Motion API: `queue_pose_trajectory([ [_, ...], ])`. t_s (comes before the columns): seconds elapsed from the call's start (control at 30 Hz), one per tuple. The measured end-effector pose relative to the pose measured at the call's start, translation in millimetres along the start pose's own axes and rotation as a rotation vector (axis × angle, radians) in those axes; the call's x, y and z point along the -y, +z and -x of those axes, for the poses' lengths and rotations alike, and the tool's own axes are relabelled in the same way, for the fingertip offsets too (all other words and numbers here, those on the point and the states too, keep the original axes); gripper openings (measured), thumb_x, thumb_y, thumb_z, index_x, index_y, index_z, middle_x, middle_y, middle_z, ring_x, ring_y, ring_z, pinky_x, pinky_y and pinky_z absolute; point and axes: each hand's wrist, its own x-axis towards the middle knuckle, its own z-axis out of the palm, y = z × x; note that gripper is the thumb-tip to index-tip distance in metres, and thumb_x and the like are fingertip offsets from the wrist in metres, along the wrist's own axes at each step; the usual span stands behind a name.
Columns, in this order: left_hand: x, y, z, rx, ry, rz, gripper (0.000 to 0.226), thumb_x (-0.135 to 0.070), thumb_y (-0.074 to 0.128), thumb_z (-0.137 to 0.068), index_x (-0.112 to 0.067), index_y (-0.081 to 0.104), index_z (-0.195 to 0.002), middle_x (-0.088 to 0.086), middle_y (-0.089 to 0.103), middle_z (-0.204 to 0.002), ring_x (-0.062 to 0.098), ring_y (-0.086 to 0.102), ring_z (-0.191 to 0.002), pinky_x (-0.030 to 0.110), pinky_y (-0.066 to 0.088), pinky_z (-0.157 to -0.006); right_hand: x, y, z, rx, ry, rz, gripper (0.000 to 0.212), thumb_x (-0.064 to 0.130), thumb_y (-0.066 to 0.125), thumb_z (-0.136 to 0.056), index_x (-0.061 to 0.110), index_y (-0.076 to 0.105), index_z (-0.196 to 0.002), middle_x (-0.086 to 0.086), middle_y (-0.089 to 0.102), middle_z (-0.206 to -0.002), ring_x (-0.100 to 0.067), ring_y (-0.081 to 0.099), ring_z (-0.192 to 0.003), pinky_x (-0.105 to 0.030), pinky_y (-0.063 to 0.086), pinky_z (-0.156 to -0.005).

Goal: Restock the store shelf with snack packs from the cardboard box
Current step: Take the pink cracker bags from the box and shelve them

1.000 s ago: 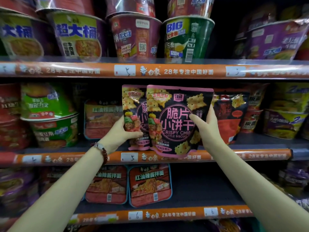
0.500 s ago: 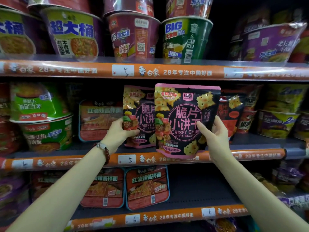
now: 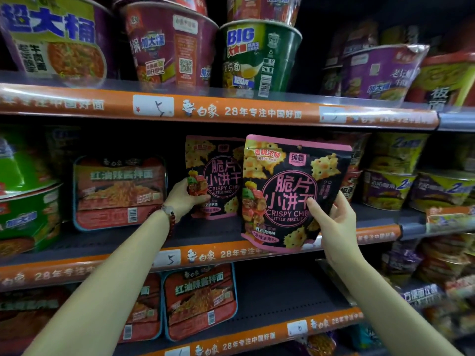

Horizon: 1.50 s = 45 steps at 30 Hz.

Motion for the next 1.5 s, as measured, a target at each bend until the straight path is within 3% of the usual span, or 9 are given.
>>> queue_pose_trajectory([
  [0.17, 14, -6, -4, 0.023, -0.051, 0.027, 0.055, -0.02, 0.079, -0.074, -0.015, 0.053, -0.122, 0.004, 0.062, -0.117, 0.021, 0.058, -0.112, 0.034, 0.045, -0.098, 1, 4, -1, 0.011, -0.003, 0.012, 0.028, 0.012, 0.063, -0.091, 0.022, 0.06, -0.117, 0.0, 0.069, -0.117, -0.017, 0.063, -0.113, -0.047, 0.051, -0.096],
  [0.33, 10, -30, 22, 0.025, -0.179, 0.006, 0.082, -0.032, 0.077, -0.074, -0.011, 0.036, -0.142, 0.006, 0.057, -0.126, 0.021, 0.057, -0.113, 0.037, 0.047, -0.099, 0, 22, -4, 0.061, -0.014, 0.024, 0.029, 0.011, 0.063, -0.091, 0.015, 0.059, -0.119, -0.001, 0.07, -0.113, -0.017, 0.065, -0.109, -0.043, 0.054, -0.093],
  [0.57, -6, -76, 104, 0.416, 0.071, -0.636, 0.061, -0.059, 0.069, -0.068, -0.037, 0.056, -0.123, -0.023, 0.055, -0.12, -0.004, 0.051, -0.11, 0.021, 0.043, -0.096, -8, 68, -14, 0.157, 0.014, 0.024, 0.025, 0.017, 0.064, -0.092, 0.017, 0.059, -0.117, 0.001, 0.07, -0.111, -0.015, 0.066, -0.106, -0.043, 0.055, -0.092],
  [0.67, 5, -79, 113, 0.36, 0.148, -0.758, 0.046, -0.05, 0.069, -0.076, -0.036, 0.06, -0.119, -0.021, 0.055, -0.12, -0.004, 0.05, -0.109, 0.018, 0.041, -0.092, -16, 85, -22, 0.16, 0.064, -0.007, 0.029, 0.019, 0.065, -0.091, 0.018, 0.058, -0.12, 0.002, 0.069, -0.114, -0.016, 0.064, -0.109, -0.044, 0.053, -0.095],
  [0.8, 15, -76, 114, 0.285, 0.189, -0.784, 0.041, -0.053, 0.067, -0.076, -0.04, 0.061, -0.114, -0.024, 0.056, -0.121, -0.003, 0.05, -0.113, 0.03, 0.046, -0.096, -29, 97, -31, 0.198, 0.138, 0.051, 0.047, 0.026, 0.07, -0.087, 0.016, 0.052, -0.13, 0.001, 0.065, -0.121, -0.015, 0.061, -0.114, -0.045, 0.049, -0.101],
  [1.0, 19, -76, 111, 0.272, 0.215, -0.793, 0.035, -0.056, 0.067, -0.074, -0.048, 0.059, -0.107, -0.03, 0.054, -0.116, -0.005, 0.051, -0.11, 0.027, 0.047, -0.092, -32, 99, -34, 0.311, 0.144, 0.168, 0.075, 0.009, 0.087, -0.065, 0.016, 0.047, -0.128, -0.001, 0.062, -0.12, -0.017, 0.061, -0.111, -0.038, 0.051, -0.097],
  [1.17, 20, -77, 112, 0.255, 0.218, -0.776, 0.035, -0.057, 0.068, -0.073, -0.051, 0.056, -0.105, -0.033, 0.053, -0.116, -0.008, 0.049, -0.11, 0.022, 0.044, -0.093, -39, 110, -39, 0.318, 0.162, 0.168, 0.09, 0.007, 0.086, -0.067, 0.016, 0.036, -0.141, -0.002, 0.055, -0.134, -0.018, 0.055, -0.121, -0.041, 0.048, -0.102],
  [1.3, 19, -76, 114, 0.248, 0.223, -0.763, 0.041, -0.06, 0.068, -0.071, -0.047, 0.061, -0.11, -0.034, 0.051, -0.115, -0.009, 0.048, -0.111, 0.021, 0.043, -0.094, -39, 118, -44, 0.32, 0.197, 0.182, 0.1, 0.006, 0.079, -0.076, 0.018, 0.016, -0.152, 0.003, 0.042, -0.138, -0.012, 0.042, -0.127, -0.027, 0.038, -0.1],
  [1.5, 17, -76, 116, 0.253, 0.198, -0.77, 0.039, -0.06, 0.068, -0.071, -0.05, 0.057, -0.108, -0.034, 0.05, -0.115, -0.008, 0.047, -0.112, 0.022, 0.042, -0.095, -46, 118, -51, 0.295, 0.228, 0.243, 0.1, 0.013, 0.079, -0.077, 0.018, 0.013, -0.152, -0.004, 0.037, -0.151, -0.024, 0.037, -0.138, -0.039, 0.035, -0.111],
])
